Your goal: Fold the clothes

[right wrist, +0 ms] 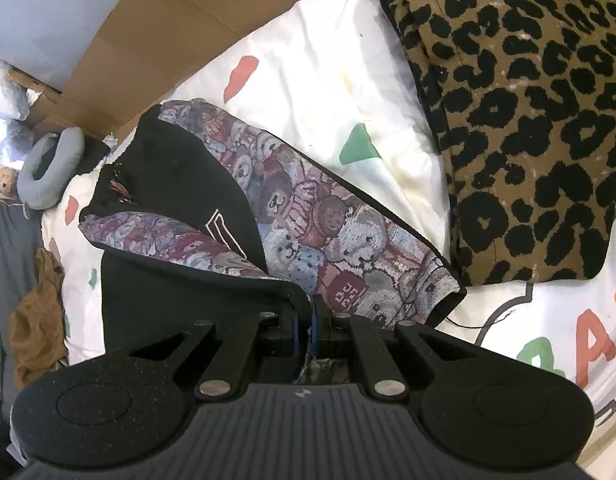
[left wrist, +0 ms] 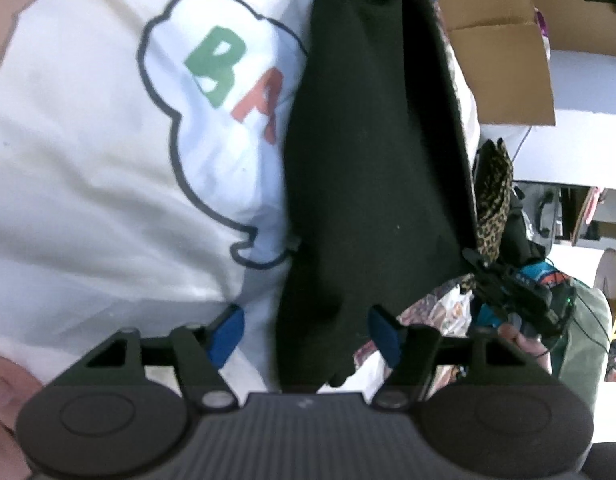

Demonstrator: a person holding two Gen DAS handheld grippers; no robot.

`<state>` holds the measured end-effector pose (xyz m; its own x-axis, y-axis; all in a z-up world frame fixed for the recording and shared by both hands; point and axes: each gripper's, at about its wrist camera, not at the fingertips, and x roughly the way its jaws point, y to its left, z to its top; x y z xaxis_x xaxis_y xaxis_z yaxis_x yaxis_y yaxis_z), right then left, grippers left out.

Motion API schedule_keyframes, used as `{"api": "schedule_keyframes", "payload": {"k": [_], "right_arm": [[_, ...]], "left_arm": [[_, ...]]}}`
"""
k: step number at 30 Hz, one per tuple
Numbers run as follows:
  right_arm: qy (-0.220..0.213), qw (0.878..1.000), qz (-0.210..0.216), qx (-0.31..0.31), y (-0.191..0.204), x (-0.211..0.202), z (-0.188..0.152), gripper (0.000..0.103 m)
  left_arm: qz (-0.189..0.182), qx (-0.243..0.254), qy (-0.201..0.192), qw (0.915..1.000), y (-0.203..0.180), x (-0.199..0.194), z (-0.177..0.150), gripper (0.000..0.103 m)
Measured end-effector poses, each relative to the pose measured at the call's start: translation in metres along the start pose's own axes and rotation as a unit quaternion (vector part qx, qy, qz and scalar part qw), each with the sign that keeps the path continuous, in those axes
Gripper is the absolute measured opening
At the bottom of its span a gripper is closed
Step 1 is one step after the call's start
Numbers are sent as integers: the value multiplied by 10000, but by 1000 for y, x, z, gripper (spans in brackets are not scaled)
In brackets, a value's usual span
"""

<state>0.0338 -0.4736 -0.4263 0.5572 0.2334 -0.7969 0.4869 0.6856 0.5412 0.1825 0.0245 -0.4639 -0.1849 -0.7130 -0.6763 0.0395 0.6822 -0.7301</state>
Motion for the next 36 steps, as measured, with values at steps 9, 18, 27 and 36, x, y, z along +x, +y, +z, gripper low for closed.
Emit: {"api": "schedule_keyframes", "payload": {"k": [9, 18, 27, 36], "right_arm": [[-44, 9999, 71, -115, 12, -14, 5, 4], [-332, 9991, 82, -253, 22, -41, 15, 4], [-390, 9990, -235, -44, -7, -47, 19, 4], [-228, 9988, -427, 18, -33, -22, 14, 4]], "left_arm": [[-21, 301, 203, 9993, -19, -4, -15, 3], [-438, 634, 297, 9966, -49, -11, -20, 3], [-497, 859, 594, 9933, -64, 10, -21, 3], [-72, 941, 848, 9919, -69, 53, -28, 2]]}}
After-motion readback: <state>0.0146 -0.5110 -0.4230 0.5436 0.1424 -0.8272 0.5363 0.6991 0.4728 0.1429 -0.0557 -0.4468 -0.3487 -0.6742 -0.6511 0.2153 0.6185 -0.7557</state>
